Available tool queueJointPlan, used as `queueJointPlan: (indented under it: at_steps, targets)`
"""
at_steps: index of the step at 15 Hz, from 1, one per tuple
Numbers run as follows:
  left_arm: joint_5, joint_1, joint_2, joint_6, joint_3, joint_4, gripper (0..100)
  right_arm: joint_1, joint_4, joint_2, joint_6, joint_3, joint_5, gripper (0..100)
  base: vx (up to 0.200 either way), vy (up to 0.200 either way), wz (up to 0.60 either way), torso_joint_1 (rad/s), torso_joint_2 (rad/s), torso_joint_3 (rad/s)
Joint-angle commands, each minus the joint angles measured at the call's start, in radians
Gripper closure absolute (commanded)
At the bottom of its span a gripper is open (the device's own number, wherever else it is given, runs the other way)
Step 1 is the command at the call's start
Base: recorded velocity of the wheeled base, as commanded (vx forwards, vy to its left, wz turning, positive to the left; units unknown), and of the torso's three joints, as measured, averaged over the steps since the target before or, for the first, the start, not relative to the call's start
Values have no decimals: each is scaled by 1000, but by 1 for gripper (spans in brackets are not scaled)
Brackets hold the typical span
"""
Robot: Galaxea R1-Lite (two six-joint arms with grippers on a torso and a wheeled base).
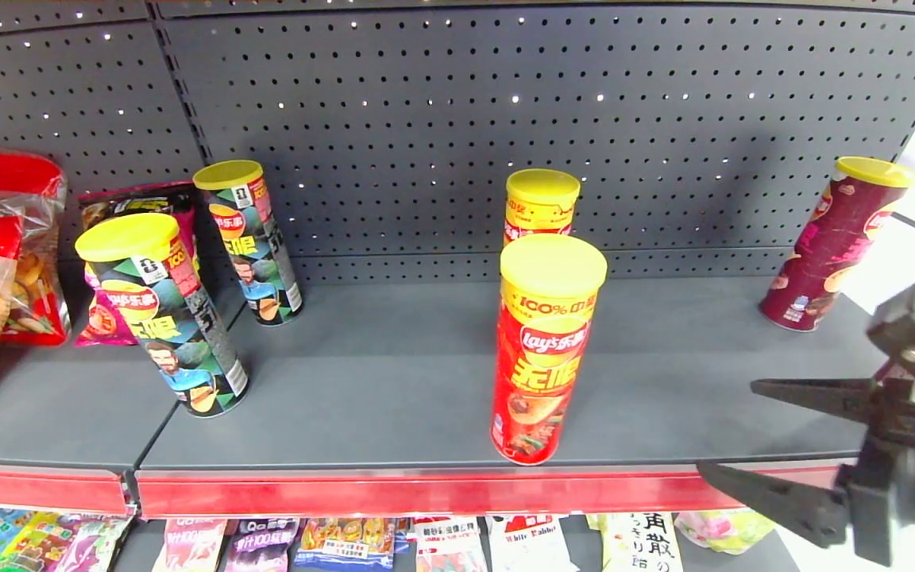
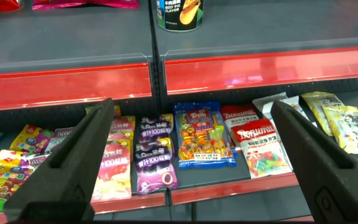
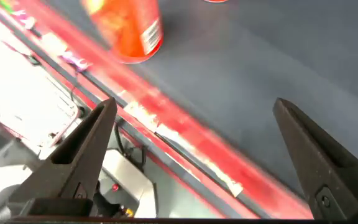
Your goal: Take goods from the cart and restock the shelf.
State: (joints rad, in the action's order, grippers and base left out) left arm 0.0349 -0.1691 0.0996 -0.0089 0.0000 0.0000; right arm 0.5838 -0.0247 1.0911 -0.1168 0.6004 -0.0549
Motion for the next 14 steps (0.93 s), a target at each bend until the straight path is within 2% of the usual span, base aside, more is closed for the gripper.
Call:
queueJointPlan:
  at_steps: [1, 4, 6, 7, 9, 10, 12, 14]
  targets:
    - [0, 0, 2, 0, 0, 0, 0, -128, 6, -338, -95, -168, -123, 0, 0, 0, 0, 0, 0, 0]
    - [0, 0, 2, 0, 0, 0, 0, -329, 14, -582, -126, -317, -260, 0, 0, 0, 0, 0, 0, 0]
    - [0, 0, 2, 0, 0, 0, 0, -441, 14, -712, -119, -390, -243, 0, 0, 0, 0, 0, 0, 0]
    - [0, 0, 2, 0, 0, 0, 0, -467, 14, -740, -106, -404, -212, 0, 0, 0, 0, 0, 0, 0]
    - [0, 0, 2, 0, 0, 0, 0, -495, 11, -800, 2, -452, -51, 0, 0, 0, 0, 0, 0, 0]
    - [0, 0, 2, 0, 0, 0, 0, -515, 11, -830, 48, -476, -28, 0, 0, 0, 0, 0, 0, 0]
    - [0, 0, 2, 0, 0, 0, 0, -547, 11, -967, 100, -567, -28, 0, 0, 0, 0, 0, 0, 0]
    - [0, 0, 2, 0, 0, 0, 0, -582, 15, -1065, 103, -579, -62, 0, 0, 0, 0, 0, 0, 0]
